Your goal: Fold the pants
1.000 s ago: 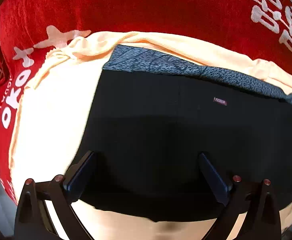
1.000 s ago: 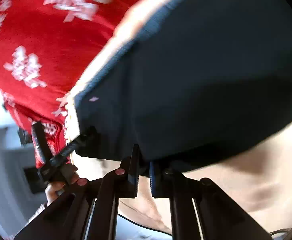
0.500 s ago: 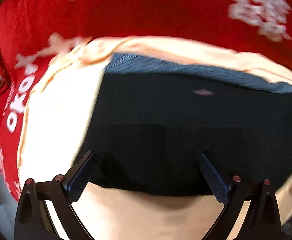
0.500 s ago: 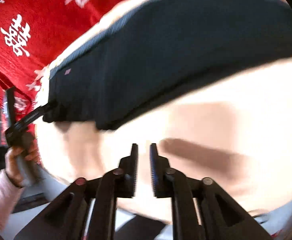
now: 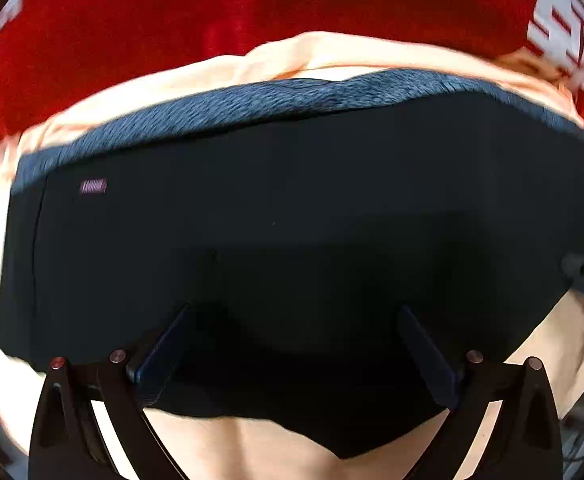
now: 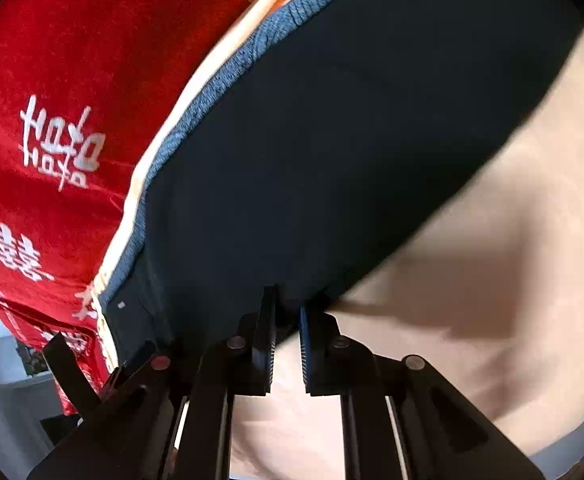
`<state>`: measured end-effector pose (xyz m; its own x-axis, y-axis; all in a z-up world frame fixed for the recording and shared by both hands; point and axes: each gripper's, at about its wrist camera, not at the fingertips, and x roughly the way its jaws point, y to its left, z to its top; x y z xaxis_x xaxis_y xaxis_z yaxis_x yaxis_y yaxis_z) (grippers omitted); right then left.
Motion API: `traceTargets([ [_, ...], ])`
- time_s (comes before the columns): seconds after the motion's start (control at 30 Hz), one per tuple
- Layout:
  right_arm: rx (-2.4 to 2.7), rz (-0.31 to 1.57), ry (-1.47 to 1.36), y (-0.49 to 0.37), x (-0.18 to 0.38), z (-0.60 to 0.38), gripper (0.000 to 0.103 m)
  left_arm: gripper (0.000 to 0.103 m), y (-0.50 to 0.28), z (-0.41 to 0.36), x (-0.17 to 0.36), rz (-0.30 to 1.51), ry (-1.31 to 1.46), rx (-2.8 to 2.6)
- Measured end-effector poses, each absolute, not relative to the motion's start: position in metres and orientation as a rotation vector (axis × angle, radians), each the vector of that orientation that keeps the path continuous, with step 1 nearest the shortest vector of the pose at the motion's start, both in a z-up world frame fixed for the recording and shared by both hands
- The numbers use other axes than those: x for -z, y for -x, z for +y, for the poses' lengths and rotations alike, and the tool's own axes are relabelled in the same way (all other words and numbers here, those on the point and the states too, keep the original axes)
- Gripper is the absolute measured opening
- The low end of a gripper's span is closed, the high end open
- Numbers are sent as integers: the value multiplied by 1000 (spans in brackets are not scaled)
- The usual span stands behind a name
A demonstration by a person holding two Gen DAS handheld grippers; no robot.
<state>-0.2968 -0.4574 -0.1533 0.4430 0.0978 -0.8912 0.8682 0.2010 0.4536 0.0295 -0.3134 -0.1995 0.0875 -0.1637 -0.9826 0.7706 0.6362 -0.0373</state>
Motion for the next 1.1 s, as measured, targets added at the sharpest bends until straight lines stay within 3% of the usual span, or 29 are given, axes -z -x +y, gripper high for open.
traceTargets([
  [0.13,671,1113,-1182,299,135,-461,12,102,-42,-309,194,1378,-597,720],
  [0.3,542,1091,-905,242,91,-479,15,102,-68,-336,154,1273,-509,769],
  [0.37,499,1096,-882,207,98,-491,20,102,-76,-361,156,1251,-494,764],
  [0.43,464,1120,-834,177,113,-499,32,102,-81,-384,168,1227,-513,726],
  [0.57,466,1211,-711,146,149,-515,32,102,-119,-402,207,1275,-476,604],
  [0.83,789,1194,-613,205,129,-596,32,102,-186,-359,212,1216,-553,403],
  [0.93,838,1162,-707,241,108,-610,33,102,-179,-349,197,1228,-567,407],
  [1.1,808,1207,-644,276,95,-566,48,102,-120,-364,168,1228,-601,593],
])
